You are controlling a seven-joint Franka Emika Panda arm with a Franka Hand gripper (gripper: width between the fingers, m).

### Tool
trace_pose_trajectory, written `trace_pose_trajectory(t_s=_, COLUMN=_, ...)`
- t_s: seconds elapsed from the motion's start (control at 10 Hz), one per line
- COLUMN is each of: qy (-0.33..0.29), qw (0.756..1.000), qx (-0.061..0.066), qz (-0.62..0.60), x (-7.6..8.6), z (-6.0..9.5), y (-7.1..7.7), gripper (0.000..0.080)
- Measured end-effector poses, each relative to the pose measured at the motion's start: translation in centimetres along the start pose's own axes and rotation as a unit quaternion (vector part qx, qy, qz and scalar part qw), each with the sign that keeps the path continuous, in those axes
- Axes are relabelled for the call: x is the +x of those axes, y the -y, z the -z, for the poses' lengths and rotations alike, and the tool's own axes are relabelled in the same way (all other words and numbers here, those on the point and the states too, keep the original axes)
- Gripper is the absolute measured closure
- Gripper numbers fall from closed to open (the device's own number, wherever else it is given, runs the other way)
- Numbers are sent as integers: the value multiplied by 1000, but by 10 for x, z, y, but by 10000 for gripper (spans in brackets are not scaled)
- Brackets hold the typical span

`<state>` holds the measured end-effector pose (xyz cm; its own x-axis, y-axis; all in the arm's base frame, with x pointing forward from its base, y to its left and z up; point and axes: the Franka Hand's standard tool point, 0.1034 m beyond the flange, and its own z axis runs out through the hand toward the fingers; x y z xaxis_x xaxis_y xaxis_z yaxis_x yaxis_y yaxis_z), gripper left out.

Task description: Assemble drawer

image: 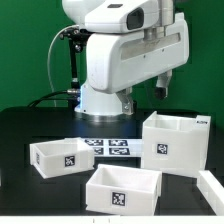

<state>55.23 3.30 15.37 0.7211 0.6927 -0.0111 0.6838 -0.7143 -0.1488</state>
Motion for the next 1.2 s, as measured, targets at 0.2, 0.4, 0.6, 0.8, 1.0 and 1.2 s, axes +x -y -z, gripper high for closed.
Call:
trace_pose_trajectory(t_s=0.2, qy=0, qw=1000, qx=0, qz=0, x=0, z=0, y=0, gripper=150)
trace_pose_trajectory(t_s=0.4, qy=-3, qw=1000, qx=-3, qz=-16, x=0, z=0, y=-1, gripper=150)
trace_pose_trajectory(t_s=0.6, qy=-11, qw=997, qx=-11, qz=-77, x=1, z=-4, y=-7, gripper=150)
trace_pose_trajectory(t_s=0.8, qy=-16, qw=997, qx=-17, qz=-67, x=-13, z=-18, y=-25, gripper=150)
trace_pose_trajectory(t_s=1.0, qy=-26, qw=999, qx=-24, qz=-31, x=-41, z=-45, y=-50, gripper=150)
trace_pose_trajectory(t_s=1.2, qy=-23, qw=999, qx=-20, qz=-29, x=-42, z=-44, y=-52, gripper=150)
